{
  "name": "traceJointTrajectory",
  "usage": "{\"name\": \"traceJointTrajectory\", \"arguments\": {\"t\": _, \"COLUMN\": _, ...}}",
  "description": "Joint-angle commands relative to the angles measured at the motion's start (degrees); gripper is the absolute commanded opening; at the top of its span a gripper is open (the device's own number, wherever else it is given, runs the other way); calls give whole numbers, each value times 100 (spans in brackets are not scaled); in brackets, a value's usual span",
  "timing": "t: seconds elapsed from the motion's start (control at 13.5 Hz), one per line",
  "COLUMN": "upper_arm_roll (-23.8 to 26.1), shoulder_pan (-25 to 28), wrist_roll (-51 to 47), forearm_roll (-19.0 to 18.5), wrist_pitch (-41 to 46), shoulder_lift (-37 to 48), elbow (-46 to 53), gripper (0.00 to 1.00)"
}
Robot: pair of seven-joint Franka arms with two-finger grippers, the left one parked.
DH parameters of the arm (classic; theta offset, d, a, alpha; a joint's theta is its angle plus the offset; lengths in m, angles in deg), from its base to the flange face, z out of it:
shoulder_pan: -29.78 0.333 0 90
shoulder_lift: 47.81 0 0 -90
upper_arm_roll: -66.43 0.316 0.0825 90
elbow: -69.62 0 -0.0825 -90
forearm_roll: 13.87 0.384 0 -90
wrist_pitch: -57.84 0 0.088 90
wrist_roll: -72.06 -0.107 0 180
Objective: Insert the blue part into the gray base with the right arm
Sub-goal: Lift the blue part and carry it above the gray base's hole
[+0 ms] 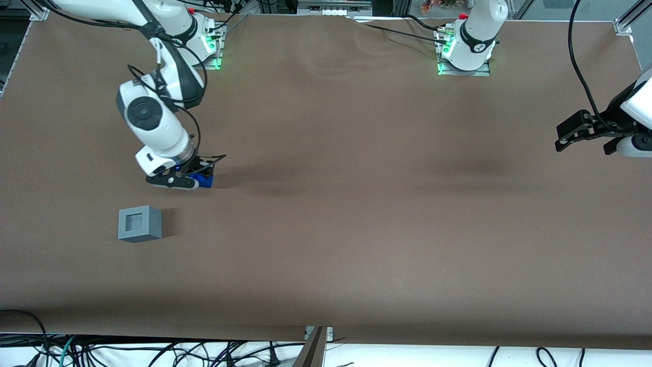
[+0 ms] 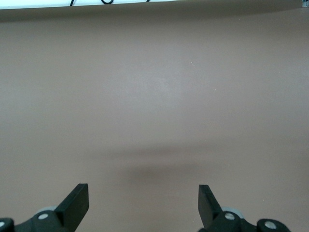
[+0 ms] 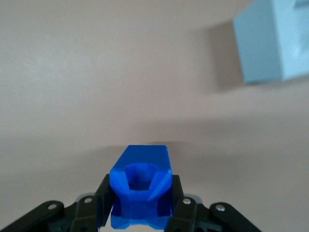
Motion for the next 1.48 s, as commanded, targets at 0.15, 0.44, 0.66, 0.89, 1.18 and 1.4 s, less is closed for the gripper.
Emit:
{"name": "traceJointTrajectory", "arguments": {"t": 0.15, "upper_arm_roll": -711, "shoulder_pan": -104, "wrist_roll": 2727, "forearm_roll": 655, "wrist_pitch": 1010, "shoulder_lift": -173, "elbow": 1252, "gripper": 41}}
{"name": "traceJointTrajectory", "arguments": {"t": 0.44, "upper_arm_roll": -1045, "shoulder_pan": -210, "wrist_roll": 3881, "forearm_roll": 577, "wrist_pitch": 1259, "shoulder_lift": -673, "elbow": 2018, "gripper": 41}}
{"name": "traceJointTrajectory", "arguments": {"t": 0.66, "upper_arm_roll": -1090, "shoulder_pan": -341, "wrist_roll": 4313, "forearm_roll": 392, "wrist_pitch": 1214, "shoulder_lift": -1192, "elbow": 2572, "gripper": 41}}
{"name": "traceJointTrajectory", "arguments": {"t": 0.89, "upper_arm_roll": -1151, "shoulder_pan": -342, "wrist_roll": 4313, "forearm_roll": 383, "wrist_pitch": 1232, "shoulder_lift": -1438, "elbow": 2854, "gripper": 41}}
{"name": "traceJointTrajectory", "arguments": {"t": 1.18, "upper_arm_roll": -1221, "shoulder_pan": -351, "wrist_roll": 4208, "forearm_roll": 383, "wrist_pitch": 1276, "shoulder_lift": -1738, "elbow": 3215, "gripper": 41}}
{"name": "traceJointTrajectory", "arguments": {"t": 1.4, "upper_arm_roll": -1248, "shoulder_pan": -342, "wrist_roll": 3796, "forearm_roll": 374, "wrist_pitch": 1285, "shoulder_lift": -1764, "elbow": 3215, "gripper": 41}}
